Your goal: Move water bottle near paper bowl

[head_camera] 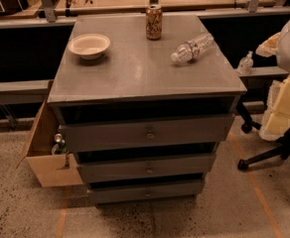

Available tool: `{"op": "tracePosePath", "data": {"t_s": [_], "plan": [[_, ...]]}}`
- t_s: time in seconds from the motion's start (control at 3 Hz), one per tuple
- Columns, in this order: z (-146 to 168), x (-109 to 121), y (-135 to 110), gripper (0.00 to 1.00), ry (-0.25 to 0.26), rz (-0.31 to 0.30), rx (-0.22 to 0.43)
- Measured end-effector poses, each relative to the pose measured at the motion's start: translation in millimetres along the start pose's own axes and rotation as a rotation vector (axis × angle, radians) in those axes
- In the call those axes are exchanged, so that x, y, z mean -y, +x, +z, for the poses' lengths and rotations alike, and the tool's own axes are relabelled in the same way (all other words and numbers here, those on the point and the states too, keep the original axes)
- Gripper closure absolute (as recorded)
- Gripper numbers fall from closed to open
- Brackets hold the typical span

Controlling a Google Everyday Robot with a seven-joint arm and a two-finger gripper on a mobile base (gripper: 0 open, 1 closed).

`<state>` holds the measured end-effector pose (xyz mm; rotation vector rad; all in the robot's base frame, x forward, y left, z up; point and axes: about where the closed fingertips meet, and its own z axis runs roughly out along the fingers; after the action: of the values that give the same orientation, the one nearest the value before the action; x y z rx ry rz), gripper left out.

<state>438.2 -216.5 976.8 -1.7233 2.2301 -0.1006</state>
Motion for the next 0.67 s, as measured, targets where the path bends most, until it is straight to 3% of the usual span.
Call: {"op": "tracePosePath", "data": {"t_s": [0.33,0.67], "plan": [[0.0,0.0,0.0,0.0,0.0,0.0,0.0],[6.9,17.7,-1.4,0.0,0.012,-0.092,0.004]]}}
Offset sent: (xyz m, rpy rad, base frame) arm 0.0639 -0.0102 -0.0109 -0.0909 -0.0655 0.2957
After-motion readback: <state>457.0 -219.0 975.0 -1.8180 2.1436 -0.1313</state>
